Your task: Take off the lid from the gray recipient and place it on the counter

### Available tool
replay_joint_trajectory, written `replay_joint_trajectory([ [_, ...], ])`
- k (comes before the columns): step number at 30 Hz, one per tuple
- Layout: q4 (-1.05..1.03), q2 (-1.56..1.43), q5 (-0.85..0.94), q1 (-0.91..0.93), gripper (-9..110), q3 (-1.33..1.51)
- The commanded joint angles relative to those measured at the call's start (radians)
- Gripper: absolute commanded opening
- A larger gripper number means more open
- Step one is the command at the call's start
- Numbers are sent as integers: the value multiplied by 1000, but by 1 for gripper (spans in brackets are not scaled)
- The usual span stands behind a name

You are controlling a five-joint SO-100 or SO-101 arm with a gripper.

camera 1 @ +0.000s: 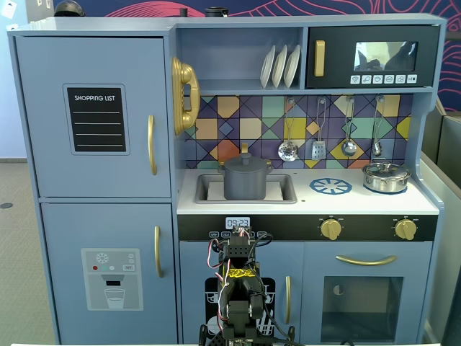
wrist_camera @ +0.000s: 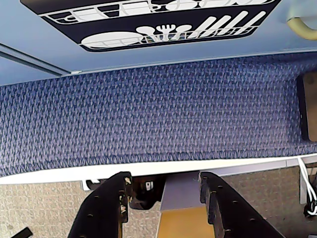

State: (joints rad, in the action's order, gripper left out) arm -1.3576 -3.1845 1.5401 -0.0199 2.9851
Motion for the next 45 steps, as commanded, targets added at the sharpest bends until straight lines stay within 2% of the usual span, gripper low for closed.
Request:
replay_joint_trajectory([
  [1,-170,6,-46,54,0,17],
  [14,-169,6,-11,58,0,12],
  [18,-140,28,0,71,0,-132],
  [21,-17,141,-103,95,0,-377],
  [24,186,247,-71,130,0,-617],
  [26,379,308,-51,137,1,-730],
  [29,742,410,-61,140,13,-822],
  [32,1002,508,-20,126,17,-870],
  [36,1103,557,17,106,22,-887],
  [45,1109,594,63,106,21,-870],
])
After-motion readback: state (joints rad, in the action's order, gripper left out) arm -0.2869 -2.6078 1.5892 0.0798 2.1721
